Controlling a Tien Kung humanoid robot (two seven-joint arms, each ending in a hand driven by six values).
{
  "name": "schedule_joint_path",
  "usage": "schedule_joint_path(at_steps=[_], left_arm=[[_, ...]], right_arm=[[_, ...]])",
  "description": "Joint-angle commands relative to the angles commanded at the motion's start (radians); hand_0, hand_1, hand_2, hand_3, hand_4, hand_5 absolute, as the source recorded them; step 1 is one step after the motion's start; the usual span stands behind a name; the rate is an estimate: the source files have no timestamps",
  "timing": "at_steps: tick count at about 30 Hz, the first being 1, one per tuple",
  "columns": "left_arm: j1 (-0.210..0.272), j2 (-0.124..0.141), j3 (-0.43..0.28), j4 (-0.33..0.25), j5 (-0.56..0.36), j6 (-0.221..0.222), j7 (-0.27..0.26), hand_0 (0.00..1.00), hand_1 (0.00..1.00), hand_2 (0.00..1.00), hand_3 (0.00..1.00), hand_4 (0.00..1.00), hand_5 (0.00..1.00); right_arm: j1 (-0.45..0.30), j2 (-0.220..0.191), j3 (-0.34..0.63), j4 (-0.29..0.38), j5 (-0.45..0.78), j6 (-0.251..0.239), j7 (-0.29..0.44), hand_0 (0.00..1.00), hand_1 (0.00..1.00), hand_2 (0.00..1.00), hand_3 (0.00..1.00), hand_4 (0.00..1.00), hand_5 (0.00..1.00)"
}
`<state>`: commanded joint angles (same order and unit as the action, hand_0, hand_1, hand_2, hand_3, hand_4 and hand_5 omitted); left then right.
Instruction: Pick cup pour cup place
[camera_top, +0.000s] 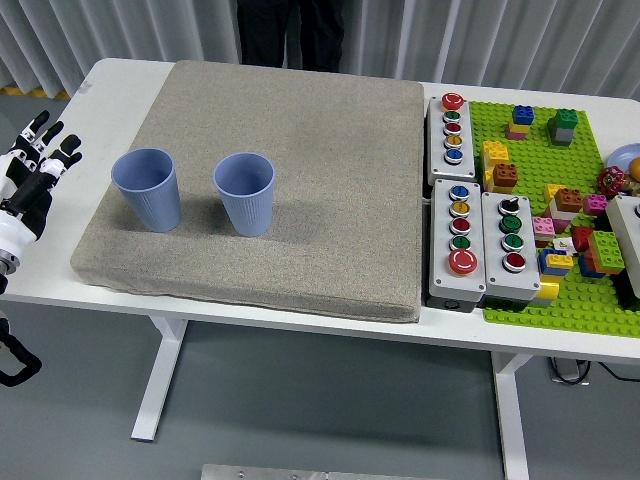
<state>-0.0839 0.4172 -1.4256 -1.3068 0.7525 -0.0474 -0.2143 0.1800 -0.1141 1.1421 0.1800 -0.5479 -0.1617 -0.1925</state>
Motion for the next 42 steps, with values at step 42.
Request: schedule_joint_path(at_steps=[42], left_arm=[[0.027,-0.021,0.064,0.072,0.15,-0.081,0.033,0.939,0.943,0.998,0.998,0.892,0.152]], right_arm=[[-0.011,0.01,0.009,0.0,-0.024,0.002,-0.01,0.719,0.683,0.727,0.694,0.311,0.322]])
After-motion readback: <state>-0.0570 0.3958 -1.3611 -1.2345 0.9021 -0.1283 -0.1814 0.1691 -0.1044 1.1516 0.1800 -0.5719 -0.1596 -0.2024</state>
